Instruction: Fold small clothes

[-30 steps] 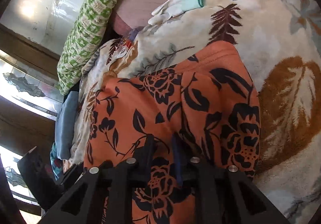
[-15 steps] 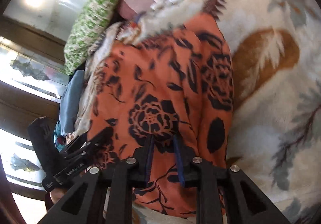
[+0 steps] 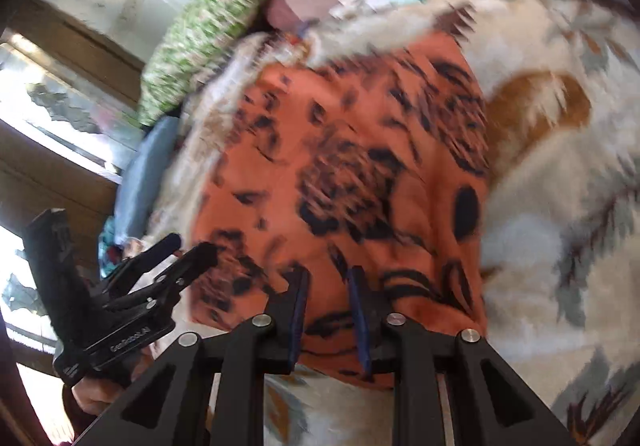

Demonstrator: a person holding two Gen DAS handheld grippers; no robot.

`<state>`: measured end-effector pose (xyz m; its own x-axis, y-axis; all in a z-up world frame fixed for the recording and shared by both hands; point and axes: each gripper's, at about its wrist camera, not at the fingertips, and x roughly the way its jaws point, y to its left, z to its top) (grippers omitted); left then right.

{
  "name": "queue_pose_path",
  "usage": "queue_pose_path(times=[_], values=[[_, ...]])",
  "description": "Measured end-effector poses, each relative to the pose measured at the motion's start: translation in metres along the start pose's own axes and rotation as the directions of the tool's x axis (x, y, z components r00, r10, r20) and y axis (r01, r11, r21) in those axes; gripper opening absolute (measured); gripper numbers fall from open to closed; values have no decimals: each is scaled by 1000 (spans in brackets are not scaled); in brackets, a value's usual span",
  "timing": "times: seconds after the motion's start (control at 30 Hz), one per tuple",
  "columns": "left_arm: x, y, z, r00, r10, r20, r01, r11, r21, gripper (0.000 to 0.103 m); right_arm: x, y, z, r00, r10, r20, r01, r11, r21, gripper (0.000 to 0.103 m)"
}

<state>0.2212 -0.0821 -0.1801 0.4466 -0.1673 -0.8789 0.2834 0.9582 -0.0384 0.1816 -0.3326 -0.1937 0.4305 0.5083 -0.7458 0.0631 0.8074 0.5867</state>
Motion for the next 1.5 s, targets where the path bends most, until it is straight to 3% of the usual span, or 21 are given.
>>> queue_pose_path(times=[0.07,0.13,0.23,0.33,0.5,0.67,0.87,1.2,1.4,1.5], values=[[3,5,-5,1000,-16,6,16,999,-31,86,5,-13,-4,999,46,-1,-45,997,57,24],[-14,7,-5,999,-28,32,29,999,-31,86,-5,-9,-4,999,40,17,-41,997,59,23],[-52,8,-20,988,8,152,-5,1000,-22,86,-33,7,-19,992,51,114,-51,999,-1,23],[-87,5,-38,976,28,214,-24,999,-23,86,-60,20,-42,977,81,197,-74,996,-44,23],[-138,-4,-59,948,138,288,-142,990,-5,90,-101,55,-75,947,19,320,17,994,-108,23],[-181,-14,-77,911,212,354,-234,972,20,92,-145,90,-110,902,-94,421,177,971,-162,23],[-223,-20,-93,885,221,409,-248,969,15,92,-180,117,-140,866,-149,478,258,950,-173,23],[-271,-24,-107,854,222,470,-238,971,-26,92,-217,143,-173,829,-144,540,297,932,-207,23],[-286,-22,-113,843,239,483,-244,968,-53,92,-219,150,-184,830,-149,537,296,934,-199,23],[-288,-20,-113,845,235,481,-237,970,-58,92,-214,150,-186,844,-150,515,288,937,-200,23]])
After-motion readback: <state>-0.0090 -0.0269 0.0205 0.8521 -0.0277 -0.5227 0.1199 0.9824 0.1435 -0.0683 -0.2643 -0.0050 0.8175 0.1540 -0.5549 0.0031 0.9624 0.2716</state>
